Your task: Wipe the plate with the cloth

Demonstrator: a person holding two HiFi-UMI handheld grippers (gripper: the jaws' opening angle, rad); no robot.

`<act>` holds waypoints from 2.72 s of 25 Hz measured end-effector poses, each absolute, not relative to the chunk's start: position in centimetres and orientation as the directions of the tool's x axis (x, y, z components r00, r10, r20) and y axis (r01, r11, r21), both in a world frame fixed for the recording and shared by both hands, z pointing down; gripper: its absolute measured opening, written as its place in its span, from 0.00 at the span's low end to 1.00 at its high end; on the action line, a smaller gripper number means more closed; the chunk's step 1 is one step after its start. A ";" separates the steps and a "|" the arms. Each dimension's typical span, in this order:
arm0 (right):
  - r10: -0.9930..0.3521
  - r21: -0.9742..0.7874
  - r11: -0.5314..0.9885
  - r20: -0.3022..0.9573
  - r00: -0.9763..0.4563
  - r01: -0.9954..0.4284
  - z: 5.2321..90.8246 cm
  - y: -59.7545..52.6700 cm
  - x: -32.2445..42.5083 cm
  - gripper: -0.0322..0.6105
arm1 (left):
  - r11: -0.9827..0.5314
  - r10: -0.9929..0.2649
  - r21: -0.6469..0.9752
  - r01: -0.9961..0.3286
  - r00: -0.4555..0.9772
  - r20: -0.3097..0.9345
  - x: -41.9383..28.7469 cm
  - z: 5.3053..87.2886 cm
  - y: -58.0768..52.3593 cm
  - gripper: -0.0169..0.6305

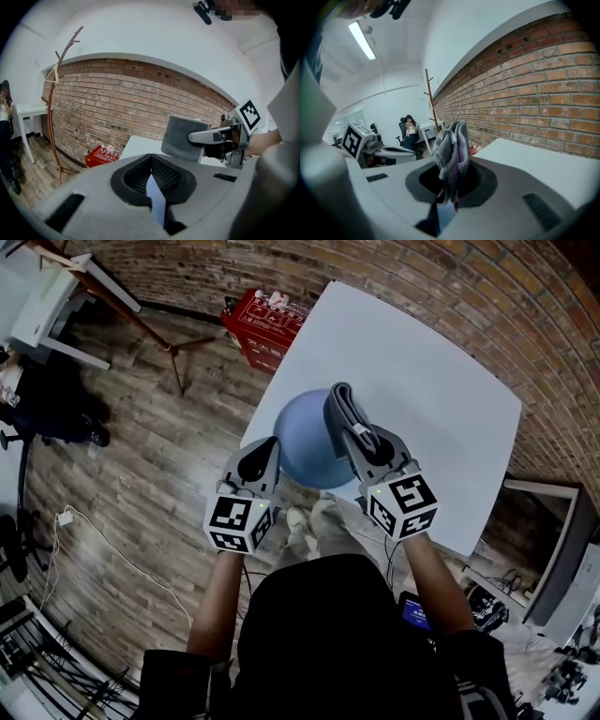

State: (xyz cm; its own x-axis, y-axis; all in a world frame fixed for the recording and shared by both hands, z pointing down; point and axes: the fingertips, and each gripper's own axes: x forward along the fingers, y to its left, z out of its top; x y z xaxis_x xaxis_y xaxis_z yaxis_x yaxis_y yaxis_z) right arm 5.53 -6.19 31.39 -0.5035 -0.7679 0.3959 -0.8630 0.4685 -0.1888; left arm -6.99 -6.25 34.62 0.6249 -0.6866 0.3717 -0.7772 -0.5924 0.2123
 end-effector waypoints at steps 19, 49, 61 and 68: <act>-0.664 -0.226 0.521 0.499 -0.557 -0.823 39.3 -5.9 5.7 0.13 | -0.524 -0.595 0.328 -0.786 0.613 0.520 -6.3 44.2 -7.3 0.05; -0.573 -0.275 0.576 0.536 -0.620 -0.770 42.8 -5.5 3.6 0.13 | -0.614 -0.455 0.238 -0.753 0.583 0.673 -6.5 49.6 -14.0 0.14; -0.545 -0.290 0.571 0.566 -0.619 -0.768 44.5 -5.0 3.4 0.13 | -0.612 -0.380 0.278 -0.741 0.584 0.718 -5.5 51.6 -15.1 0.14; -0.546 -0.292 0.569 0.565 -0.619 -0.769 44.6 -5.1 3.6 0.13 | -0.635 -0.370 0.262 -0.726 0.584 0.722 -5.3 52.0 -15.2 0.13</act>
State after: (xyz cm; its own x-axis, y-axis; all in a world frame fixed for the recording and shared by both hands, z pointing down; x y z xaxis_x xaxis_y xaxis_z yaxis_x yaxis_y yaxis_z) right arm 3.57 -5.14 44.58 -0.6187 -0.5462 0.5648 -0.7688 0.5691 -0.2918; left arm -5.32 -15.16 52.00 0.5844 -0.3701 0.7222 -0.7265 -0.6352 0.2624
